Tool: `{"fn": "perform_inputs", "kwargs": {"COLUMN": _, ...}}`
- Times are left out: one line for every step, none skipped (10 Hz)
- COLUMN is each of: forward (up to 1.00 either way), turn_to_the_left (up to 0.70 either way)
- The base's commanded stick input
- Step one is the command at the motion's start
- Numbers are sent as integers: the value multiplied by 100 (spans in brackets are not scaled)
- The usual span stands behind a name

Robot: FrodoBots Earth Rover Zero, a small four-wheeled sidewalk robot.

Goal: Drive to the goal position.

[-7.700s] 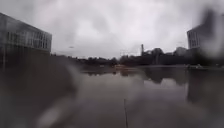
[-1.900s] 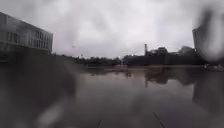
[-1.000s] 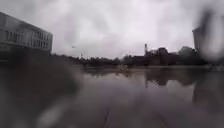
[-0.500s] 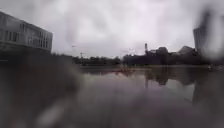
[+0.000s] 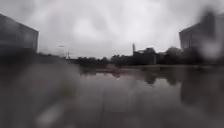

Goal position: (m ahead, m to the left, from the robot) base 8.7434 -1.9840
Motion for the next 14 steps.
{"fn": "perform_inputs", "kwargs": {"forward": 70, "turn_to_the_left": -35}}
{"fn": "perform_inputs", "kwargs": {"forward": 70, "turn_to_the_left": -35}}
{"fn": "perform_inputs", "kwargs": {"forward": 70, "turn_to_the_left": -19}}
{"fn": "perform_inputs", "kwargs": {"forward": 70, "turn_to_the_left": -1}}
{"fn": "perform_inputs", "kwargs": {"forward": 70, "turn_to_the_left": 0}}
{"fn": "perform_inputs", "kwargs": {"forward": 70, "turn_to_the_left": 0}}
{"fn": "perform_inputs", "kwargs": {"forward": 70, "turn_to_the_left": -7}}
{"fn": "perform_inputs", "kwargs": {"forward": 70, "turn_to_the_left": -21}}
{"fn": "perform_inputs", "kwargs": {"forward": 70, "turn_to_the_left": -34}}
{"fn": "perform_inputs", "kwargs": {"forward": 70, "turn_to_the_left": -18}}
{"fn": "perform_inputs", "kwargs": {"forward": 70, "turn_to_the_left": -2}}
{"fn": "perform_inputs", "kwargs": {"forward": 70, "turn_to_the_left": 0}}
{"fn": "perform_inputs", "kwargs": {"forward": 70, "turn_to_the_left": 0}}
{"fn": "perform_inputs", "kwargs": {"forward": 70, "turn_to_the_left": 0}}
